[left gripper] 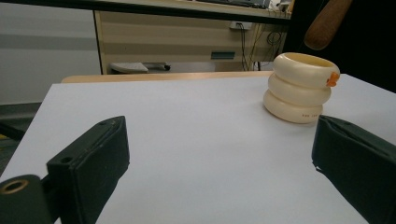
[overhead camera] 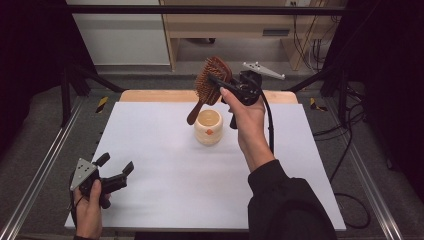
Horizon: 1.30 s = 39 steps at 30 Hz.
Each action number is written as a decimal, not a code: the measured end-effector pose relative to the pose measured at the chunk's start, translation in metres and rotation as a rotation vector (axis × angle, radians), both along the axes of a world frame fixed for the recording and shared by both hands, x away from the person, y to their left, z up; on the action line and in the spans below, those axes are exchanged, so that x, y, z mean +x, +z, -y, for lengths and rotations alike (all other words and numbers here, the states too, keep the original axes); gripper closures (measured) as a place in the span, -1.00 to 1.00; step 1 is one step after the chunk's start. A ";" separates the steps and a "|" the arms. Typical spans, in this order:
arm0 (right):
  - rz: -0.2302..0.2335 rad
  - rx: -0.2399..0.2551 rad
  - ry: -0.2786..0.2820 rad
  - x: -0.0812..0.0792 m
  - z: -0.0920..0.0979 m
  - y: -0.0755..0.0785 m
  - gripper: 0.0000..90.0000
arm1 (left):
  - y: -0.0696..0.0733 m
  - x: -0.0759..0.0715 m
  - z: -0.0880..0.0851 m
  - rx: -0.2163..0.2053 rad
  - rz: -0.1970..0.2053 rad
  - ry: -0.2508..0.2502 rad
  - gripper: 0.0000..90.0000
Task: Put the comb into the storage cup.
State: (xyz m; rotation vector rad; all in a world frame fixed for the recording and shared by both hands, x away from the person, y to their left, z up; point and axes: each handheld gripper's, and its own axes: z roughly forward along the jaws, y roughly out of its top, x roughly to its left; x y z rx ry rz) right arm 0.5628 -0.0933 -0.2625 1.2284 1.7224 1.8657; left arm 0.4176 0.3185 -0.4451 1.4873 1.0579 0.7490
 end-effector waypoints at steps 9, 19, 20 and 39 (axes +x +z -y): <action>-0.005 0.012 -0.012 0.014 -0.003 0.001 0.19 | 0.000 0.003 -0.003 -0.002 0.001 0.007 -0.96; -0.008 0.019 -0.039 0.023 -0.002 0.004 0.19 | 0.000 0.003 -0.004 -0.004 0.003 0.007 -0.96; -0.007 0.018 -0.039 0.023 -0.002 0.004 0.19 | 0.000 0.003 -0.004 -0.004 0.002 0.007 -0.96; 0.001 0.014 -0.064 0.027 0.006 0.009 0.19 | 0.000 0.003 -0.005 -0.003 0.004 0.002 -0.96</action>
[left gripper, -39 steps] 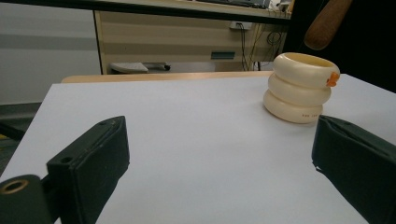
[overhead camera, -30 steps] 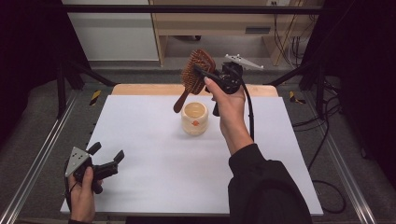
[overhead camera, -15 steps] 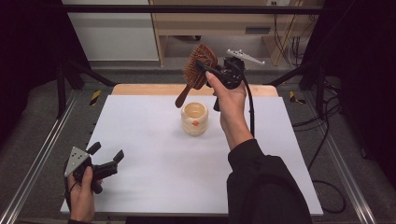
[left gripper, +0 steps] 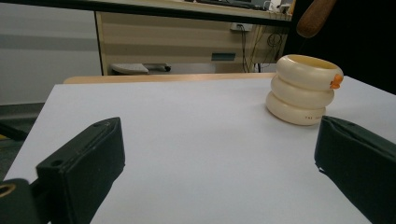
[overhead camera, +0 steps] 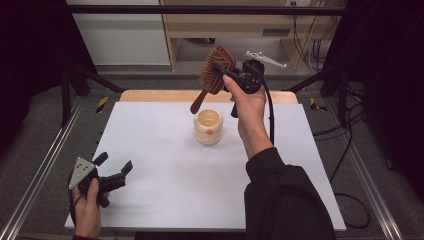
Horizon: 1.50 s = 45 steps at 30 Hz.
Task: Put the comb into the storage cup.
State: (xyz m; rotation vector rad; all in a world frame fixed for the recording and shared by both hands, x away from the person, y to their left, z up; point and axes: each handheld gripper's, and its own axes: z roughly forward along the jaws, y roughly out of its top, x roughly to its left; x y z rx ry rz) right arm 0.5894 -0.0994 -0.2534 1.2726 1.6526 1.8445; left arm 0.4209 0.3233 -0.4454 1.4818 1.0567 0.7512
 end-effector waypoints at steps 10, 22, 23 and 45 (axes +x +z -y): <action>-0.002 -0.009 -0.020 0.002 0.007 0.000 0.19 | 0.000 0.000 0.000 -0.003 -0.001 -0.001 -0.96; -0.002 -0.027 -0.035 0.003 0.012 -0.001 0.19 | 0.000 0.000 0.000 -0.006 -0.001 -0.001 -0.96; -0.001 -0.029 -0.036 0.003 0.013 -0.001 0.19 | 0.000 0.000 0.000 -0.006 -0.001 -0.001 -0.96; -0.002 -0.070 -0.048 0.002 0.017 -0.002 0.18 | 0.000 0.000 0.000 -0.007 0.000 -0.005 -0.96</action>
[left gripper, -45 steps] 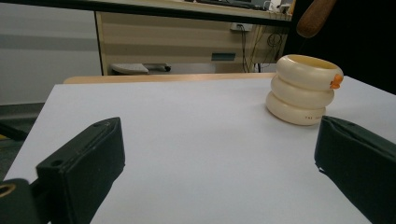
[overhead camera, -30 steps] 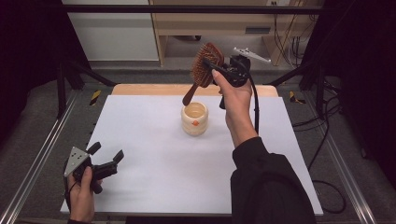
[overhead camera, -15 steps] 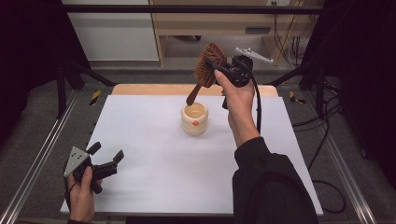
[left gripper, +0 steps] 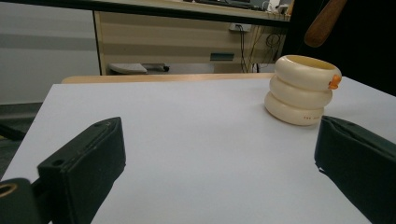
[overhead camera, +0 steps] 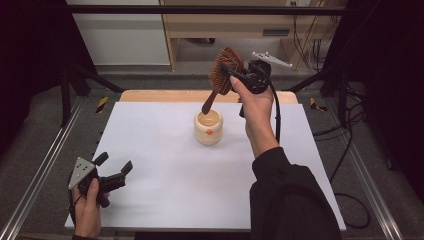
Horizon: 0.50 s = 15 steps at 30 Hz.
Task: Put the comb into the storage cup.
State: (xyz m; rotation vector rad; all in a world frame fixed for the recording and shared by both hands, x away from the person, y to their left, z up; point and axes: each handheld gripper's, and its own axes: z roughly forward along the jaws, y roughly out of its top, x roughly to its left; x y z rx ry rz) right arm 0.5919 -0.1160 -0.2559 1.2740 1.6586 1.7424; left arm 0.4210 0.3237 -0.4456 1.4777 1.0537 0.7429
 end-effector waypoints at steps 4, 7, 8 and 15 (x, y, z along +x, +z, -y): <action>0.001 -0.004 0.002 0.000 0.000 0.000 0.18 | 0.000 0.000 0.000 0.003 -0.001 -0.001 -0.96; 0.001 -0.011 0.003 0.000 -0.001 -0.001 0.18 | 0.000 0.000 0.000 0.000 -0.001 -0.001 -0.96; 0.000 -0.013 0.002 0.000 -0.001 -0.002 0.18 | 0.000 0.000 0.000 -0.001 -0.001 -0.001 -0.96; -0.005 -0.028 0.001 0.000 0.000 -0.005 0.18 | 0.000 0.000 0.000 0.003 -0.001 -0.004 -0.95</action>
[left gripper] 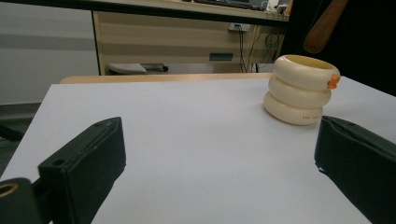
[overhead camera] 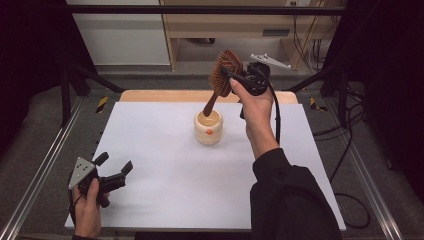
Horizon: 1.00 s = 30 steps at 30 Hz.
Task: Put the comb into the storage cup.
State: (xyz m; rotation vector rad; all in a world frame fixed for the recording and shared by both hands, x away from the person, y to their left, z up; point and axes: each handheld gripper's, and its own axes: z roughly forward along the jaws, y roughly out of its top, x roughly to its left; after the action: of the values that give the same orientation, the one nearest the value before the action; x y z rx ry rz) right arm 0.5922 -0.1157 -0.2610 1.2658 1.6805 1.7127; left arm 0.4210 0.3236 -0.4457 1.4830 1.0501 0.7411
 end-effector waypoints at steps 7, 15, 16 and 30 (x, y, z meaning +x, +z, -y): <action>-0.005 -0.008 -0.003 0.001 0.001 -0.003 0.18 | 0.000 0.000 0.000 -0.001 0.000 0.000 -0.95; -0.011 -0.017 0.002 0.001 0.000 -0.006 0.18 | 0.000 0.000 0.000 -0.001 0.000 -0.002 -0.95; -0.011 -0.019 0.003 0.001 -0.001 -0.007 0.18 | 0.000 0.000 0.000 -0.001 0.000 -0.002 -0.95; -0.026 -0.027 0.005 0.003 -0.002 -0.014 0.18 | 0.000 0.000 0.000 -0.003 0.000 -0.003 -0.95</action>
State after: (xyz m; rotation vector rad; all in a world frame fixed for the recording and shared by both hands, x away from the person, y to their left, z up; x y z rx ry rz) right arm 0.5948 -0.1134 -0.2746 1.2780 1.7166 1.6777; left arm 0.4210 0.3238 -0.4457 1.4821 1.0479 0.7372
